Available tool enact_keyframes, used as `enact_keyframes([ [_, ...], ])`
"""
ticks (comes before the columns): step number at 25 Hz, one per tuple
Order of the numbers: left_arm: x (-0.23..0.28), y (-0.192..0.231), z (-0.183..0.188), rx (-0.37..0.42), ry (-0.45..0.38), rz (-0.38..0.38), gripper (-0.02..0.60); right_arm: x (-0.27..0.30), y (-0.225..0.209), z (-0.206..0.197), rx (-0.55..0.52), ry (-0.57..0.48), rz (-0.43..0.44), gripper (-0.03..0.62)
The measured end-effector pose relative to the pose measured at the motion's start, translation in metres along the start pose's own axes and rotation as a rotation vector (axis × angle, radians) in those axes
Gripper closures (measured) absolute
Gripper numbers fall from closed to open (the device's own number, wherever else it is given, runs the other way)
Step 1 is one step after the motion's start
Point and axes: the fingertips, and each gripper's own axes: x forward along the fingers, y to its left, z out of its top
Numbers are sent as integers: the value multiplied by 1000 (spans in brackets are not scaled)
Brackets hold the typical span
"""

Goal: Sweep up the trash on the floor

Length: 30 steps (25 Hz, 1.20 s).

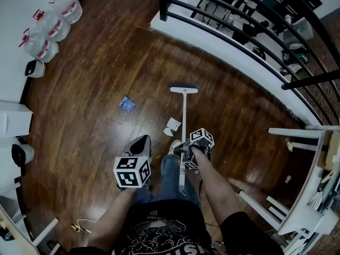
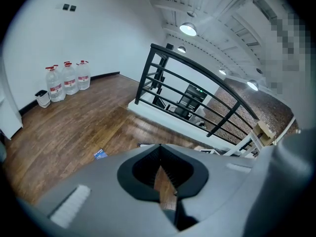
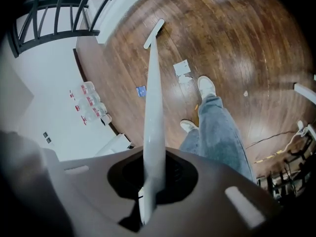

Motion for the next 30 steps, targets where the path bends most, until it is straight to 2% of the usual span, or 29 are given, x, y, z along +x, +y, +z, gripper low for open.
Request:
enact_keyframes([
  [14,-33,22,-27,32,10,-50,577,45,-14,-60,39,-7,60,594],
  [30,-58,33,-42,51,-9,-134,577,82,-45,-132,41,-40,62,594],
])
